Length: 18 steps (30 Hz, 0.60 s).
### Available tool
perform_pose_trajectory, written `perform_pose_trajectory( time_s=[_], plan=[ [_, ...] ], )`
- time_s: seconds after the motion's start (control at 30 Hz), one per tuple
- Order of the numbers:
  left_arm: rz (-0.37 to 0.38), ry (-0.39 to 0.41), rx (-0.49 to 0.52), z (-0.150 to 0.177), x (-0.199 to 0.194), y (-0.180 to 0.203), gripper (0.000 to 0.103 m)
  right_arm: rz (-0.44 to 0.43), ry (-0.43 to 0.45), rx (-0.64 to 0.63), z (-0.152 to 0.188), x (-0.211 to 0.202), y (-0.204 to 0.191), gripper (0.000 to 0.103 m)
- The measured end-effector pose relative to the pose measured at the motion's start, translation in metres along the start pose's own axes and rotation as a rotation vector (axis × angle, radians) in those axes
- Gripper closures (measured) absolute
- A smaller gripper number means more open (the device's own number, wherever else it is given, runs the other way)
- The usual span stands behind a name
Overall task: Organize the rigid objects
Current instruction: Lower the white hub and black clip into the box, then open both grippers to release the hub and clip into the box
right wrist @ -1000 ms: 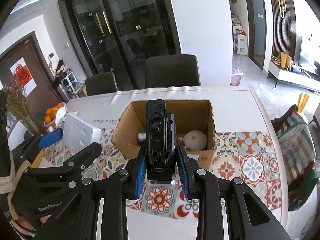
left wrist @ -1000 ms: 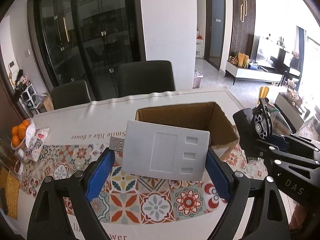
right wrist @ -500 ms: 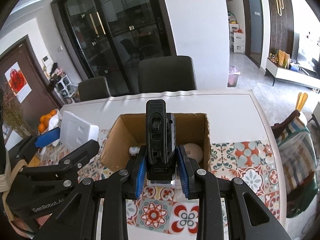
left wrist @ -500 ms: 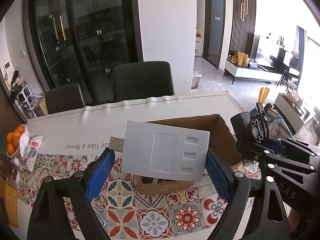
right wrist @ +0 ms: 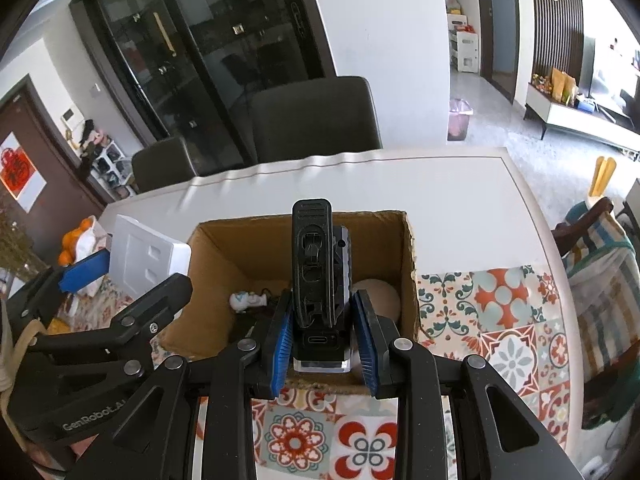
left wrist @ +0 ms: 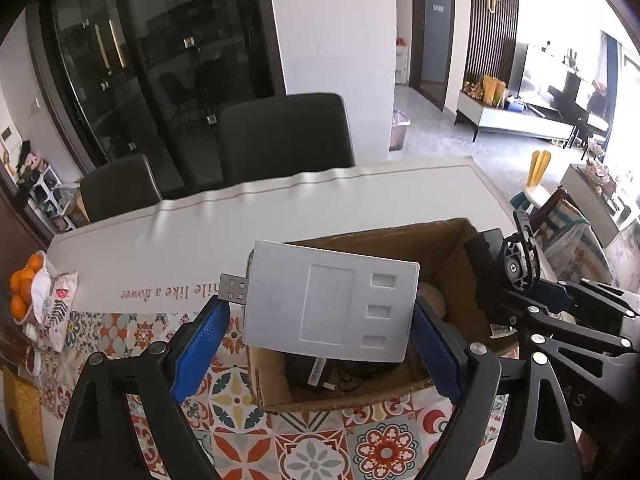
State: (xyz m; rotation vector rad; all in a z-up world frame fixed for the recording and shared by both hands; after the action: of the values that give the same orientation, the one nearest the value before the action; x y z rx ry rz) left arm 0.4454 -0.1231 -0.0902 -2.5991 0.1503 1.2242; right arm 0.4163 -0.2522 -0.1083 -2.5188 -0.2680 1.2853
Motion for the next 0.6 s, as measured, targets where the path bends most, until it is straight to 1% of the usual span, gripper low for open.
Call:
perform_pose_trajectory(
  time_s=[0.2, 0.37, 0.5, 0.6],
  plan=[
    [0.024, -0.062, -0.011, 0.003, 0.024, 0.003, 0.013, 0.016, -0.025, 0.004, -0.002, 0.013, 0.005, 0.073],
    [0.027, -0.119, -0.021, 0.008, 0.042, 0.002, 0.013, 0.025, -0.044, 0.005, 0.000, 0.020, 0.007, 0.073],
    [0.020, -0.135, -0.030, 0.014, 0.047, -0.002, 0.012, 0.028, -0.061, -0.002, 0.001, 0.027, 0.006, 0.073],
    [0.030, -0.144, -0.031, 0.016, 0.048, -0.004, 0.011, 0.028, -0.074, -0.003, 0.001, 0.033, 0.004, 0.073]
  ],
)
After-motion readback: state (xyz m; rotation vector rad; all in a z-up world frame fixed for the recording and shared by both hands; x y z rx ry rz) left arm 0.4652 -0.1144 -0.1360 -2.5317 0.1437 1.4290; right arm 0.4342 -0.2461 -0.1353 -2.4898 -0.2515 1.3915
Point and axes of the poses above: each gripper's, at about its wrist camera, not at the fingertips, and x roughly the way its jaws point, y to its right, z to its underside, the point moved 5 cm from there along x, roughly the way its jaws point, and after that the axes turned 9 degrees about -z, right-handed, at the moved point
